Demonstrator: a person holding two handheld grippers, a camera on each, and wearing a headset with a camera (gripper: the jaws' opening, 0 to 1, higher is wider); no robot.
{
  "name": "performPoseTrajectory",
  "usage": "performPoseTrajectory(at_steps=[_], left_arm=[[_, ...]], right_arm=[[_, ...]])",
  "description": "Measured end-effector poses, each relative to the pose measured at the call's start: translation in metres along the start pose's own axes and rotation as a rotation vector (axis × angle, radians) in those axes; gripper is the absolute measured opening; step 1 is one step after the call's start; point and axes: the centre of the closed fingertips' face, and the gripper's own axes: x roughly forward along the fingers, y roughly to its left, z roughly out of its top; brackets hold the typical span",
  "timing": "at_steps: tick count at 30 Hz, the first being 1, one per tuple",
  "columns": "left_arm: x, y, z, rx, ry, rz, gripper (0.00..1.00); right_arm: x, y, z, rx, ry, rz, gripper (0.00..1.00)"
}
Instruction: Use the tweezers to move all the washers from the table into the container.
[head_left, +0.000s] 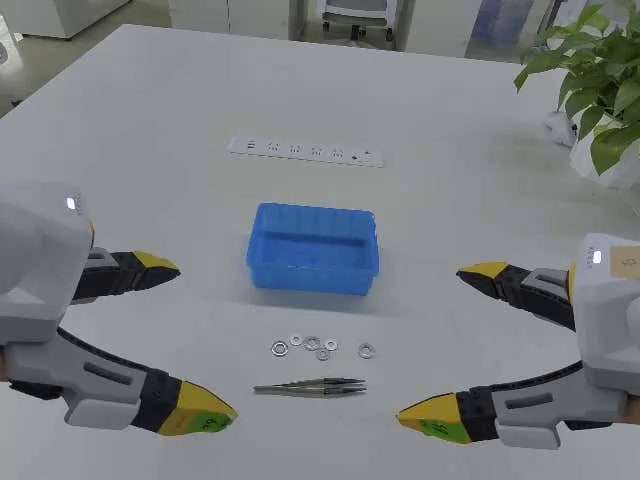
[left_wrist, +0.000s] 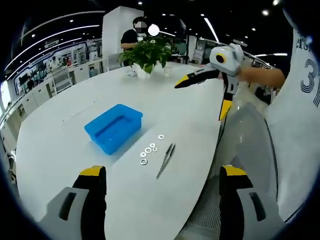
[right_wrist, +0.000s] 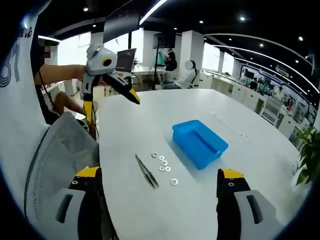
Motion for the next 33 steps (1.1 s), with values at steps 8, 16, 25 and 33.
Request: performPoseTrajectory(at_steps=[8,16,25,33], left_arm=[[0.002,-0.001,-0.002,-0.007,0.008,-0.009,0.99],[0.003,-0.001,0.001,-0.004,0.000,-0.013,0.99],[0.003,-0.001,-0.004,-0.005,0.010,-0.010,0.99],[0.011,-0.003,-0.005,-0.003,0.011,-0.014,0.99]], right_arm=[[-0.001,-0.001,-0.001,0.006,0.003,-0.014,0.96],[-0.005,-0.003,-0.003,0.014,0.005,-0.037,0.95],[-0.006,-0.004,-0.004,0.021,0.006,-0.050,0.94],[-0.008,-0.004,-0.005,0.026,0.006,-0.059,0.94]])
